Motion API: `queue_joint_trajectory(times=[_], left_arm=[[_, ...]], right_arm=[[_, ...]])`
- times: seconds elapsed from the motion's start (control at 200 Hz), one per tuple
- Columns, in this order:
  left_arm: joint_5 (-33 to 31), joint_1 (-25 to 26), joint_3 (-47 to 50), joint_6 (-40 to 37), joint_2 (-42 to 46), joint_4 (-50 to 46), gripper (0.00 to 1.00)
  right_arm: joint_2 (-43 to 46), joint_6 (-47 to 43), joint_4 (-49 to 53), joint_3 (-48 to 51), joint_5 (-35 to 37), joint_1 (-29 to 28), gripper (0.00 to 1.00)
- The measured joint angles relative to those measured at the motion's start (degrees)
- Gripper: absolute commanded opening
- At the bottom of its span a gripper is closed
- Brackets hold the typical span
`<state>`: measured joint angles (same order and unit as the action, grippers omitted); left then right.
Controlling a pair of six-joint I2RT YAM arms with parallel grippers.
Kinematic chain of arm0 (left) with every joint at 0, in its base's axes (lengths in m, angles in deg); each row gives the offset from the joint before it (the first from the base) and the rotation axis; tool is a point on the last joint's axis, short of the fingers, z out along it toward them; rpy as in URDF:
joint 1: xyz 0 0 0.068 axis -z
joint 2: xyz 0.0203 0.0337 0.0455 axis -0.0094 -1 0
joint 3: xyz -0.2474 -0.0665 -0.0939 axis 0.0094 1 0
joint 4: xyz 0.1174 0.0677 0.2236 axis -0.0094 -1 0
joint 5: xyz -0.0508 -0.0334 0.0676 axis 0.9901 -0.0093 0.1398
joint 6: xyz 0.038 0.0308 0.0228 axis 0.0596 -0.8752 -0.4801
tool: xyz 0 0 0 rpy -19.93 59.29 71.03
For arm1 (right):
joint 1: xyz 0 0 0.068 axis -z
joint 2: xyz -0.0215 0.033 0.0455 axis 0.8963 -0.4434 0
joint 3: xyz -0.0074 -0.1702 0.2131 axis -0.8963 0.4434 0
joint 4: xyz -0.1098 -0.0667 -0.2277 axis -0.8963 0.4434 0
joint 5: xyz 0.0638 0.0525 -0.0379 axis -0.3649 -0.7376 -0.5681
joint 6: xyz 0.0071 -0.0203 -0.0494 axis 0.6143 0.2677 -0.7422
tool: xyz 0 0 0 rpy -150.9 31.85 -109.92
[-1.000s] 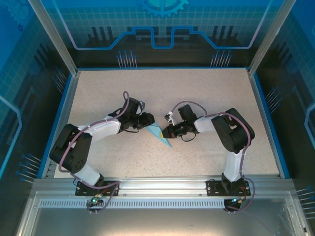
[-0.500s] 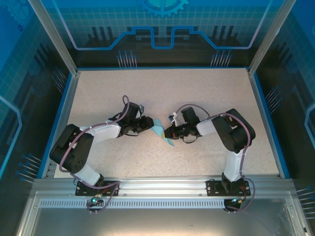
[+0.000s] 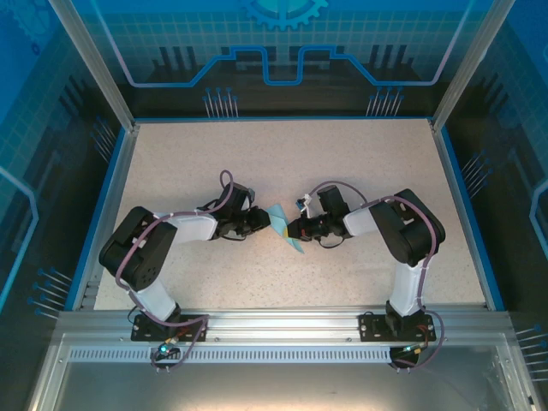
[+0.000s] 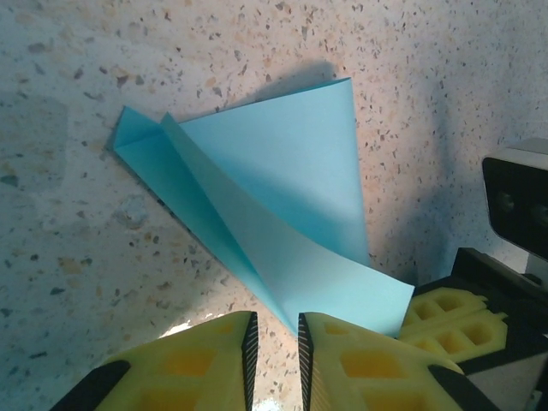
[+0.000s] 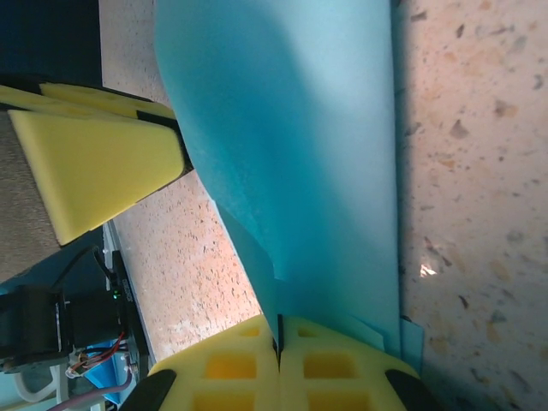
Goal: Fold a paper plane with a square sheet of paper (pick it up from the middle)
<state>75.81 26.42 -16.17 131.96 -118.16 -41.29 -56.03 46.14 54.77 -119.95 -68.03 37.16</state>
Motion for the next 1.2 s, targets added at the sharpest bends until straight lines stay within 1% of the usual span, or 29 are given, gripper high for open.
queue_joint_trajectory(times=[0.475, 0.935, 1.2], left_arm=[[0.4, 0.2, -2.0, 0.7, -2.8, 1.7, 0.19], [3.0, 1.0, -2.8, 0.9, -4.3, 4.4, 0.18], [3.3, 1.1, -3.5, 0.9, -6.5, 5.1, 0.18]], right_arm=[[0.0, 2.0, -1.4, 0.7, 0.2, 0.8, 0.00], [0.0, 3.2, -1.0, 0.6, 0.4, 1.5, 0.00], [-0.2, 3.4, 0.0, 0.1, 0.4, 1.5, 0.00]])
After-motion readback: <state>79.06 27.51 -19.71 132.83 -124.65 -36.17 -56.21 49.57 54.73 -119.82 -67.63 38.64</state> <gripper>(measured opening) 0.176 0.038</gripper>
